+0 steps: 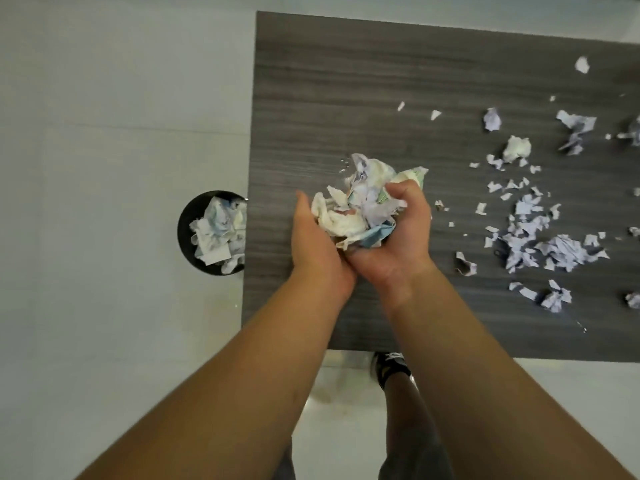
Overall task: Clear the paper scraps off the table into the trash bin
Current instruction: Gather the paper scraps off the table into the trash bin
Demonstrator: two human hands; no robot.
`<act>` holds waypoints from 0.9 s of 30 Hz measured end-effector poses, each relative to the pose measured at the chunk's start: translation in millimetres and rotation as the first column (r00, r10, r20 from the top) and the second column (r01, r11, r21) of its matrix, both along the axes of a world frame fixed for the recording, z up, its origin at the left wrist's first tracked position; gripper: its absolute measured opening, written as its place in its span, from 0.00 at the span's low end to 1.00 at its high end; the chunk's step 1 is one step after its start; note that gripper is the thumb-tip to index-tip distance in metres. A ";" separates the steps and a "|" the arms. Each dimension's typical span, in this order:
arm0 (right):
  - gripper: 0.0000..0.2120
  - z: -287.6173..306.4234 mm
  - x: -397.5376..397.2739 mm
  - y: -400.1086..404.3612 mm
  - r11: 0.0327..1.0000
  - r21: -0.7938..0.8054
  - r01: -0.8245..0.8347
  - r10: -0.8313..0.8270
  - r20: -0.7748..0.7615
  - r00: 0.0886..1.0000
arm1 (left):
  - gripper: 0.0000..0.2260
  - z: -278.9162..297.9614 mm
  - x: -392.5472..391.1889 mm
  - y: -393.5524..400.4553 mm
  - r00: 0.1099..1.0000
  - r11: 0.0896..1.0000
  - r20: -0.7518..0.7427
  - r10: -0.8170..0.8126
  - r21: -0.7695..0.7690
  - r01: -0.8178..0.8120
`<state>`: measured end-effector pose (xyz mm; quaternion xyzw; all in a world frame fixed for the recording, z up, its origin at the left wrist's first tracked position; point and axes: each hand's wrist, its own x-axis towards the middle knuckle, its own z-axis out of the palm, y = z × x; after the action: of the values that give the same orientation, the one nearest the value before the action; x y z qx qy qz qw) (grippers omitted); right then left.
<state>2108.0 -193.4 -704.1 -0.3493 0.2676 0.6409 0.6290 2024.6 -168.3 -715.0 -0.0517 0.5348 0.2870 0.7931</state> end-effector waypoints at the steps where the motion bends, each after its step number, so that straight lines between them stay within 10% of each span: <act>1: 0.29 -1.0 -8.2 1.9 0.998 -0.028 -0.057 0.058 0.040 0.997 | 0.32 -1.5 -8.9 7.4 0.998 1.000 -0.062 -0.018 0.012 0.018; 8: 0.16 -11.3 -55.4 9.8 0.870 -0.338 -0.358 0.464 0.320 0.826 | 0.37 -13.2 -42.4 26.2 0.859 0.887 -0.411 -0.304 0.206 0.413; 16: 0.03 -28.1 -111.6 39.9 0.750 -0.455 -0.481 0.656 0.411 0.633 | 0.23 -36.4 -97.3 20.6 0.934 0.965 -0.349 -0.070 0.215 0.153; 27: 0.18 -65.3 -229.7 117.3 0.670 -0.511 -0.538 0.740 0.512 0.435 | 0.10 -68.7 -207.7 78.5 0.890 0.991 -0.439 0.123 0.106 -0.085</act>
<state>1878.3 -76.1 -769.4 -0.7171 -0.0543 0.6106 0.3317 1816.9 -89.8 -783.7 0.0201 0.6858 0.3553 0.6349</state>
